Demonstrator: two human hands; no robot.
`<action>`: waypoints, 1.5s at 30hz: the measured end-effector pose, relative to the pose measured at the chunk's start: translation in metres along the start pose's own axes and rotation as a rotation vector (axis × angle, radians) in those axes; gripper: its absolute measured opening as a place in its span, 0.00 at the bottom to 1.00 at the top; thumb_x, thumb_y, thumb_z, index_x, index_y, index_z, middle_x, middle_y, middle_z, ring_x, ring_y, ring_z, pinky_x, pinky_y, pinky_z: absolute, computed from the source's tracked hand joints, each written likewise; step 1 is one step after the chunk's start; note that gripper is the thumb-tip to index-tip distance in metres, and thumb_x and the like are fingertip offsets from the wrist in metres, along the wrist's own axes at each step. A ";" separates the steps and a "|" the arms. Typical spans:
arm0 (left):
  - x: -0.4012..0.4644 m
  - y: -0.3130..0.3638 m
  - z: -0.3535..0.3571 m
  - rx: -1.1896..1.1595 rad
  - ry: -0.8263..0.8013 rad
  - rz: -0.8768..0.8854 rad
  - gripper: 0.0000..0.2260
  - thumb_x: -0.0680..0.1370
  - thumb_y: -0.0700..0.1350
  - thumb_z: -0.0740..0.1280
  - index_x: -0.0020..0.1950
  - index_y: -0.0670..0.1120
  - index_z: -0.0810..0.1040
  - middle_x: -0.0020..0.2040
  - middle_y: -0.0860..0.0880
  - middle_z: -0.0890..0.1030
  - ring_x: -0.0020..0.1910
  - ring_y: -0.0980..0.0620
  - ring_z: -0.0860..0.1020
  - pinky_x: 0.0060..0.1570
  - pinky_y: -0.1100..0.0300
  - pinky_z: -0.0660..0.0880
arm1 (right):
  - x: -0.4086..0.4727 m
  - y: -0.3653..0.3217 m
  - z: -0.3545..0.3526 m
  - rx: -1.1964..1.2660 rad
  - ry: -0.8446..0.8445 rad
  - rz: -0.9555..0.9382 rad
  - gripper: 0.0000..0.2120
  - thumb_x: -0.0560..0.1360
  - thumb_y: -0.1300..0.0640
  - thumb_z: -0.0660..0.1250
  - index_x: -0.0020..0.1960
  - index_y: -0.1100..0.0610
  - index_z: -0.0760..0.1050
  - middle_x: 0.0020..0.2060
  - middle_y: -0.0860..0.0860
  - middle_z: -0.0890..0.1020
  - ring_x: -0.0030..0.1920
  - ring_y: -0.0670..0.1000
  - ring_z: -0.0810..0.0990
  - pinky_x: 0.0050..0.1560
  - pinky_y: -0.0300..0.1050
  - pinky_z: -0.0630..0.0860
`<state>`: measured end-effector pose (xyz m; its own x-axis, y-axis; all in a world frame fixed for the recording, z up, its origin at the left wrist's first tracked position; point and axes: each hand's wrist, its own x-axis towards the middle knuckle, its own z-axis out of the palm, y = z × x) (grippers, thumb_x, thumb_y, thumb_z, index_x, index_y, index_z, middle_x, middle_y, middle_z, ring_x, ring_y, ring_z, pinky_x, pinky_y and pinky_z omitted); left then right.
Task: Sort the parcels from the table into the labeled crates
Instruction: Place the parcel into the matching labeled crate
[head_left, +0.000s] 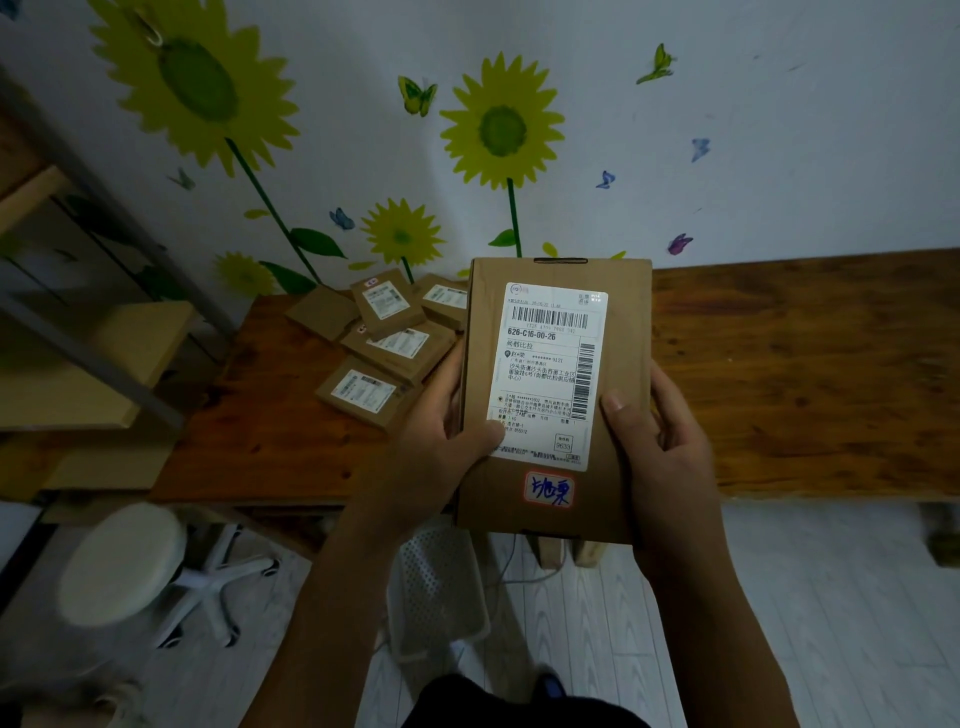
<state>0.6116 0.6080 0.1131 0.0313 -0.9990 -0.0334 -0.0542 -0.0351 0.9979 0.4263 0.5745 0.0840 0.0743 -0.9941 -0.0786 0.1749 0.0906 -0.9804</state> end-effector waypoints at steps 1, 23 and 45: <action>0.000 0.000 0.000 -0.002 -0.001 -0.004 0.27 0.73 0.42 0.67 0.68 0.62 0.67 0.64 0.55 0.80 0.62 0.52 0.81 0.50 0.58 0.81 | 0.001 0.000 0.000 0.006 0.001 0.003 0.28 0.71 0.45 0.67 0.71 0.39 0.67 0.51 0.42 0.86 0.49 0.49 0.87 0.42 0.47 0.85; 0.008 -0.009 -0.002 0.004 0.023 -0.032 0.30 0.79 0.32 0.65 0.76 0.55 0.61 0.63 0.55 0.80 0.61 0.55 0.81 0.50 0.60 0.81 | 0.012 0.003 0.003 0.008 0.000 0.006 0.28 0.71 0.45 0.67 0.70 0.38 0.67 0.54 0.45 0.85 0.51 0.49 0.87 0.44 0.50 0.85; 0.016 -0.006 -0.003 0.161 -0.013 -0.062 0.42 0.65 0.48 0.75 0.76 0.54 0.61 0.59 0.60 0.80 0.57 0.62 0.81 0.46 0.66 0.79 | 0.022 0.008 0.006 -0.024 0.013 0.020 0.29 0.75 0.46 0.66 0.75 0.42 0.66 0.55 0.44 0.84 0.51 0.48 0.86 0.45 0.49 0.84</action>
<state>0.6153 0.5925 0.1068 0.0265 -0.9950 -0.0961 -0.2122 -0.0996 0.9721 0.4349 0.5538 0.0750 0.0645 -0.9929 -0.1000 0.1496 0.1087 -0.9827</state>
